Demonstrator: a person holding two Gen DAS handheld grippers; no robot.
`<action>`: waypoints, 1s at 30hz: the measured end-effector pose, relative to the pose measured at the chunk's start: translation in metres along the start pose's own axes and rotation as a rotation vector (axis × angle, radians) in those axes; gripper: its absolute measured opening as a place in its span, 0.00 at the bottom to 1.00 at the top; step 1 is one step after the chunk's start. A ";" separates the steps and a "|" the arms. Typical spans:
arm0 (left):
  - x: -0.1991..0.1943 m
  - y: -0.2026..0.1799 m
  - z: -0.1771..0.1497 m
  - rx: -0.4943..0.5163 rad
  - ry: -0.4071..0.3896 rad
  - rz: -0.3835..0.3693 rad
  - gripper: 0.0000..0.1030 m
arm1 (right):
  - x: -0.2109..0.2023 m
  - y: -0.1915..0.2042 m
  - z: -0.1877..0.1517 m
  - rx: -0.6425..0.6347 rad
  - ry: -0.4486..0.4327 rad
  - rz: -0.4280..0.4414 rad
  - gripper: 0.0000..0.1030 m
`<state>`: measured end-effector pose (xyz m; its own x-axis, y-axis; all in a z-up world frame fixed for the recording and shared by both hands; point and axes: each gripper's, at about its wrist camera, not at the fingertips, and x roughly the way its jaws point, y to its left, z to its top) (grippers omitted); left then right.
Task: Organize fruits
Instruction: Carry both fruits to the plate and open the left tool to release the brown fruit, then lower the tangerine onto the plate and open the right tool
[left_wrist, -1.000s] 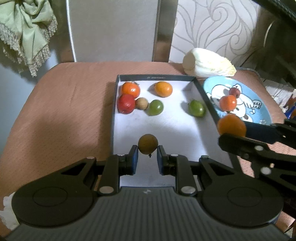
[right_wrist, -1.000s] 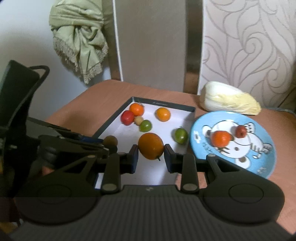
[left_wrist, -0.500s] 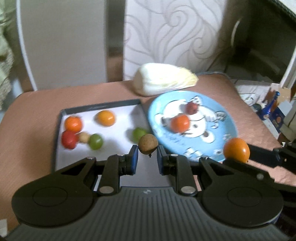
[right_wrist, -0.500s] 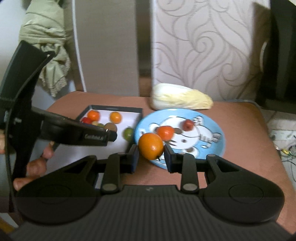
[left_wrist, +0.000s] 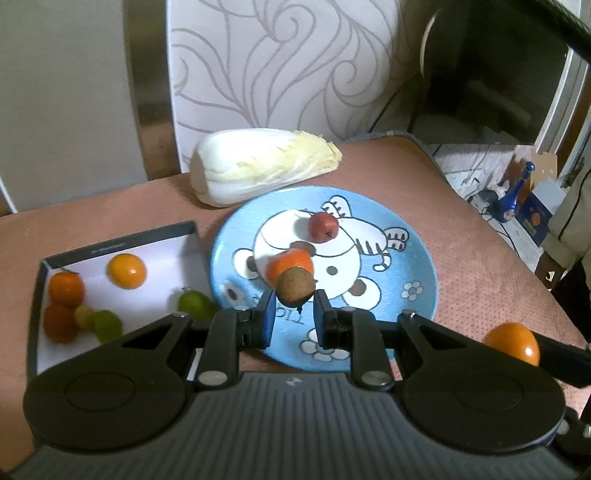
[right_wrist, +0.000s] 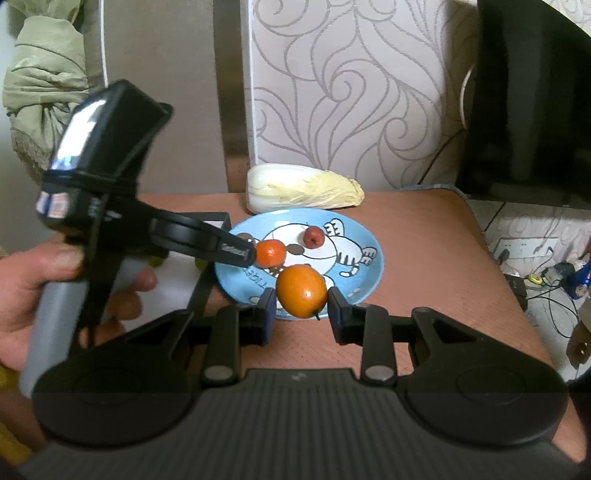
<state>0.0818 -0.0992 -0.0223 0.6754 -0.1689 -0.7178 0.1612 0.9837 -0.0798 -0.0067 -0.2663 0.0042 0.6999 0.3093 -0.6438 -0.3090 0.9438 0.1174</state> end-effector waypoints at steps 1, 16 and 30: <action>0.003 -0.002 0.000 0.004 0.004 -0.003 0.25 | -0.001 -0.001 -0.001 0.003 0.000 -0.004 0.32; 0.044 -0.013 0.006 0.066 0.027 -0.015 0.25 | -0.008 0.004 -0.005 0.022 0.011 -0.055 0.32; 0.053 -0.025 0.009 0.118 0.024 -0.041 0.31 | -0.011 0.005 -0.006 0.037 0.017 -0.086 0.32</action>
<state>0.1201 -0.1336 -0.0523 0.6489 -0.2062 -0.7324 0.2734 0.9615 -0.0285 -0.0202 -0.2655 0.0072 0.7119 0.2252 -0.6652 -0.2239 0.9705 0.0890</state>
